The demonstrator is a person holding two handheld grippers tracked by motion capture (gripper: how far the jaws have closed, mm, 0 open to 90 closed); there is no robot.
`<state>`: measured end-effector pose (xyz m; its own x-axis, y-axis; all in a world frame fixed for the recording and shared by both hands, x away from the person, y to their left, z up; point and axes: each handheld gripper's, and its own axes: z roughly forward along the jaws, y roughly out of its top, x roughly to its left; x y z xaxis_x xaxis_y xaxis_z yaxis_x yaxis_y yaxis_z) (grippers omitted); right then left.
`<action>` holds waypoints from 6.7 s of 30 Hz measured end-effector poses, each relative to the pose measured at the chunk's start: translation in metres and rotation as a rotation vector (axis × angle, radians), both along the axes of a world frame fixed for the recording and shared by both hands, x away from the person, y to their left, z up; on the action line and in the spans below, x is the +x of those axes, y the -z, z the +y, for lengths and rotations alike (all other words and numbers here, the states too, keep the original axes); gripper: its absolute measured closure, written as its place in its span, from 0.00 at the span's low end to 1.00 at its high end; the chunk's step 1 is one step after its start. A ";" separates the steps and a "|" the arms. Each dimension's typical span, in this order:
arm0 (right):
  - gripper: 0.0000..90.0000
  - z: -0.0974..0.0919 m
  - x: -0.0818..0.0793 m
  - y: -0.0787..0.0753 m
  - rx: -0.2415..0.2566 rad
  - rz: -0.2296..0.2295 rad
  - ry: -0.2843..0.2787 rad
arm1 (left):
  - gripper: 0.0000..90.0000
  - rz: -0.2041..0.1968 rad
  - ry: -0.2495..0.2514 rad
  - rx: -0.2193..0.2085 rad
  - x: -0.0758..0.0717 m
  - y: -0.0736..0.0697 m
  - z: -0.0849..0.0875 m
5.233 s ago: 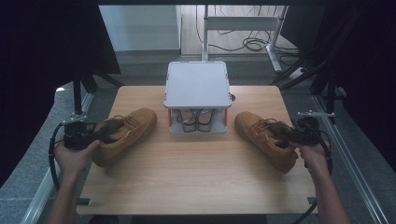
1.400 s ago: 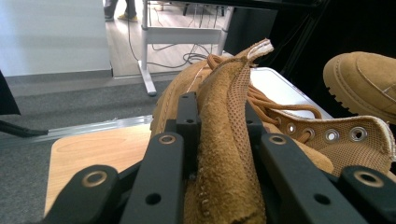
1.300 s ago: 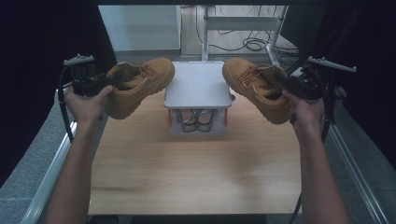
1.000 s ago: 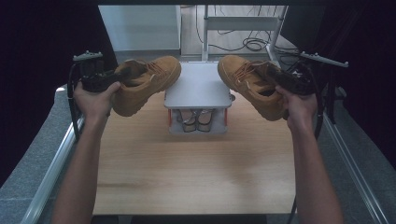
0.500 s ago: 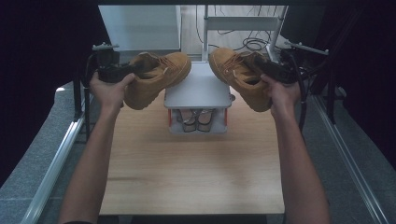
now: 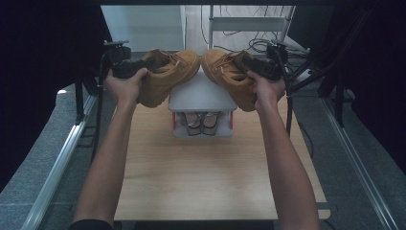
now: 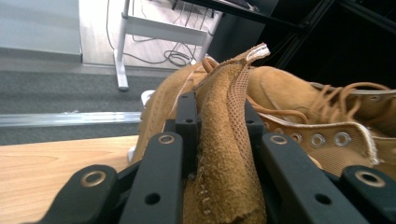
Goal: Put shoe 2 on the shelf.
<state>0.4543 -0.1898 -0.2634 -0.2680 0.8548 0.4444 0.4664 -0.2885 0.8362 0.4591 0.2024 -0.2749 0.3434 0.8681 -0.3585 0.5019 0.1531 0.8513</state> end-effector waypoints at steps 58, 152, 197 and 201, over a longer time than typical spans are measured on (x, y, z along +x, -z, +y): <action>0.51 -0.018 0.034 0.021 -0.104 -0.069 -0.098 | 0.56 0.040 0.169 -0.006 0.044 0.026 0.010; 1.00 -0.032 -0.018 0.091 -0.411 -0.067 -0.139 | 1.00 0.054 0.276 0.140 -0.003 0.072 0.008; 1.00 0.018 0.000 0.097 -0.328 -0.053 -0.166 | 1.00 0.074 0.361 0.109 0.009 0.067 -0.039; 1.00 0.023 0.000 0.098 -0.334 -0.054 -0.154 | 1.00 0.073 0.357 0.103 0.009 0.068 -0.041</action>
